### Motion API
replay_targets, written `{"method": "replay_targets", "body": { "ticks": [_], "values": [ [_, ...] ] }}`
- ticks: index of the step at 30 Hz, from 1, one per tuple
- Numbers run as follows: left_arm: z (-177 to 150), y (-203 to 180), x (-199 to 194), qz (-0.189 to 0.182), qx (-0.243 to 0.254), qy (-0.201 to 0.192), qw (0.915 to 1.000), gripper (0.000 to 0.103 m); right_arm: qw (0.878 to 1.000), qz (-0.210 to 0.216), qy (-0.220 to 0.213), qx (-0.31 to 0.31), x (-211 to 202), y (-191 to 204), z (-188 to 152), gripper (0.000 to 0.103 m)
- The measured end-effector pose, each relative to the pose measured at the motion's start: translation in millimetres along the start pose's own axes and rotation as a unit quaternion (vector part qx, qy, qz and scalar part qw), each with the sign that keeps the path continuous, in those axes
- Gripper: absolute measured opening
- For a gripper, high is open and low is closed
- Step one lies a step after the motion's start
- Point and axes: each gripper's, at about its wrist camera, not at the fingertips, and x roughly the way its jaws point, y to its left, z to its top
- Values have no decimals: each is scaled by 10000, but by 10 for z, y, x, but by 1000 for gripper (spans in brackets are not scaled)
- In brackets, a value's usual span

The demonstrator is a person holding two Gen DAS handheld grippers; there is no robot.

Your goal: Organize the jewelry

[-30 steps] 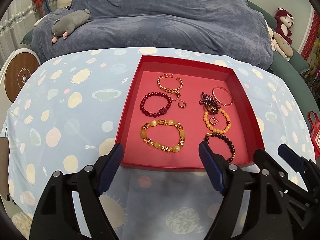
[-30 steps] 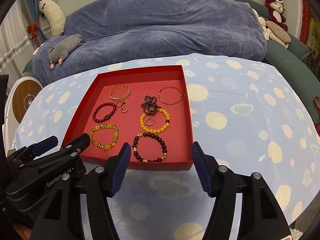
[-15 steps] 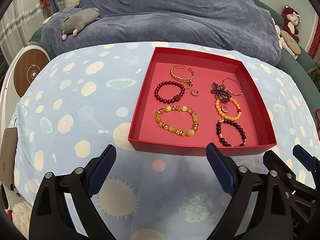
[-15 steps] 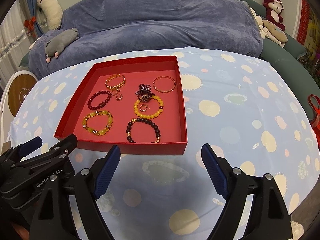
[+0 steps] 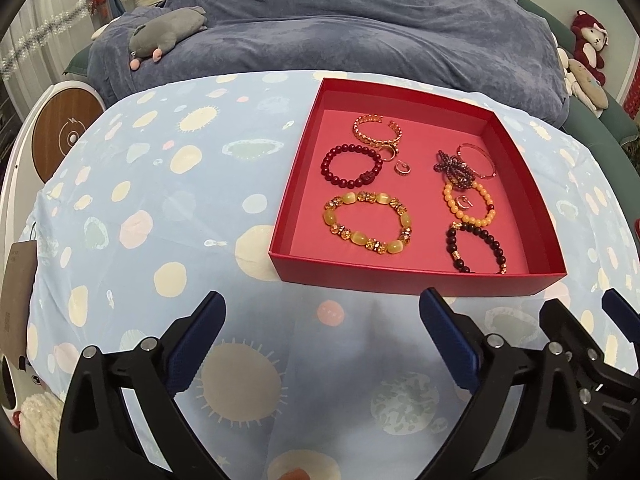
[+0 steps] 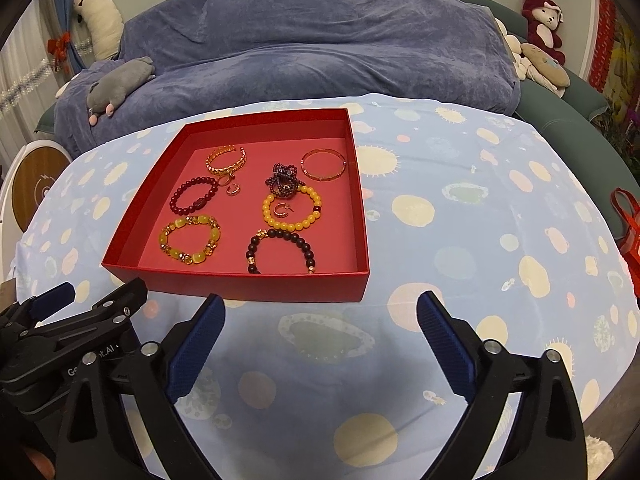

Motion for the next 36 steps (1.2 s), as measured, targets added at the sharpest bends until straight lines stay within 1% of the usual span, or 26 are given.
{"method": "replay_targets", "body": {
  "ticks": [9, 14, 18, 22, 28, 33, 36],
  "values": [
    [-30, 5, 42, 29, -1, 60, 10000, 96, 9999, 106, -105, 55, 2, -26, -22, 96],
    [-27, -28, 44, 82, 121, 24, 9999, 96, 9999, 27, -126, 51, 8, -30, -23, 97],
    [-30, -28, 52, 68, 100, 39, 9999, 96, 9999, 0, -123, 46, 11, -30, -23, 97],
    [-33, -45, 39, 163, 156, -7, 9997, 96, 9999, 6, -89, 89, 28, -37, -24, 97],
    [-24, -26, 62, 251, 94, 82, 9996, 96, 9999, -12, -63, 88, 42, -35, -30, 97],
    [-15, -49, 13, 281, 158, -46, 9995, 96, 9999, -16, -53, 97, 51, -25, -36, 97],
    [-1, -52, 11, 247, 164, -49, 9995, 96, 9999, -15, -47, 105, 54, -26, -40, 97]
  ]
}}
